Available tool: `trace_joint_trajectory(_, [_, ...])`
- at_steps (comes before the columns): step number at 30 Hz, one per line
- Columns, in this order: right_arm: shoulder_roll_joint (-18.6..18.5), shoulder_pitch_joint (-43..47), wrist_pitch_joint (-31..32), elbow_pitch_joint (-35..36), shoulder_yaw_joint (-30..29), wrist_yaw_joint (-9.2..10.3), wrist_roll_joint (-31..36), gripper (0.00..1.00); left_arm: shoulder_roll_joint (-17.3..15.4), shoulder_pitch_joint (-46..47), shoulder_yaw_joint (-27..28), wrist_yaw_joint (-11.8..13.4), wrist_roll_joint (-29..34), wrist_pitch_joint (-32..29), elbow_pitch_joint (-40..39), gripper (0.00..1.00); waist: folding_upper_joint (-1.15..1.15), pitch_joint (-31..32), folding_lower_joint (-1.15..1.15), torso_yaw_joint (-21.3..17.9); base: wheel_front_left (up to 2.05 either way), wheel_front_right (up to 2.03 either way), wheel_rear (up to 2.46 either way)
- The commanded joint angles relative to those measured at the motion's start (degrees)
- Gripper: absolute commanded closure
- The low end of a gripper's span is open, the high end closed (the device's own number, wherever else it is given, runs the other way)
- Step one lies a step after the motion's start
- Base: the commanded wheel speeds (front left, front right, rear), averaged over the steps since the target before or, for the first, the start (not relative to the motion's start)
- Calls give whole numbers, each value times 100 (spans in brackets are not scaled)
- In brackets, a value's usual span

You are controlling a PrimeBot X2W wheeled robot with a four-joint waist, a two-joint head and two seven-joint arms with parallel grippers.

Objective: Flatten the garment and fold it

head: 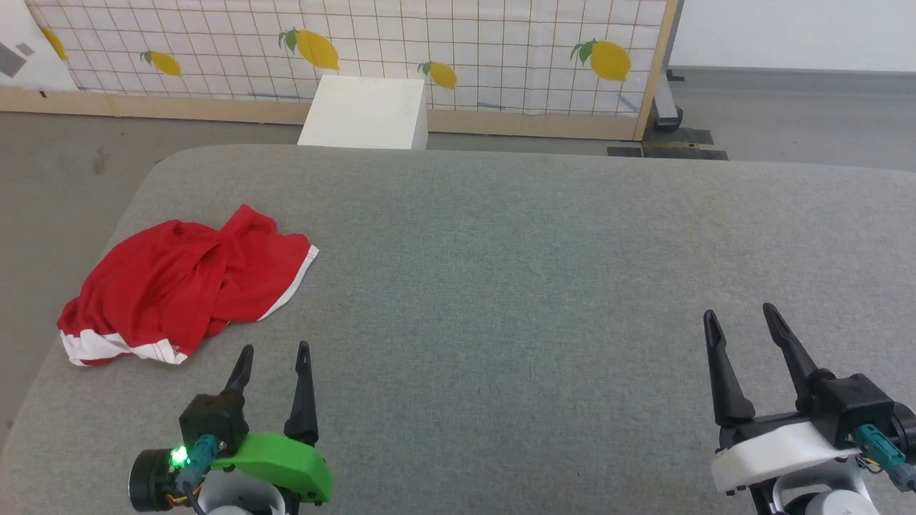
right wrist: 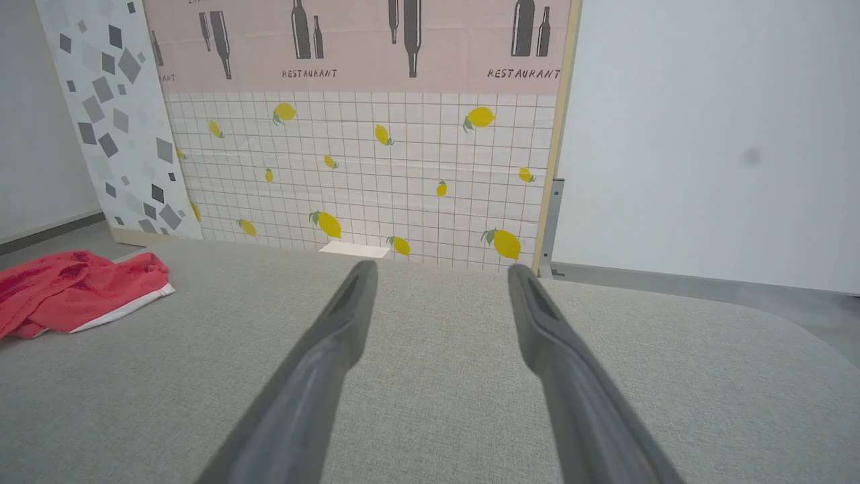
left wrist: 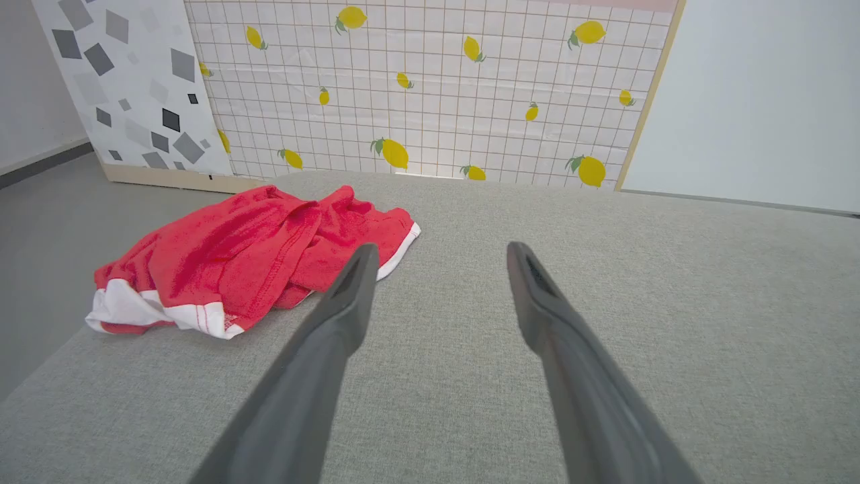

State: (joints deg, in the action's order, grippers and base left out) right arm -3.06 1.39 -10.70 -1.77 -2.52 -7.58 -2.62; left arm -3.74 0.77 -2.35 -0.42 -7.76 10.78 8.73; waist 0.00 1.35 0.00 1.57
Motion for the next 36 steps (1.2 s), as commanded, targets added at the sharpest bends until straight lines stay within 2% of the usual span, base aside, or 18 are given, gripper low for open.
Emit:
trace_joint_trajectory(1, [14,73,-75,-21,-13,7,-44,0,-38,-9,3,13,-54,69,30,0,0,0,0,3,0,0,0])
trace_joint_trajectory(20, [17,71,-301,-101,-81,8,-95,0,-53,36,-39,51,-155,293,226,0,0,-16,0,67,0,0,0])
trace_joint_trajectory(24, [17,106,-348,-98,-145,8,-101,0,-60,71,-56,39,-179,340,262,0,0,-16,0,185,0,0,0])
trace_joint_trajectory(30, [18,164,-419,-90,-196,9,-87,0,-59,164,-105,55,-188,410,278,0,0,-40,0,738,0,0,0])
trace_joint_trajectory(36, [18,162,-430,-87,-193,9,-85,0,-103,156,-59,66,-191,422,273,0,0,-59,0,1551,0,0,0])
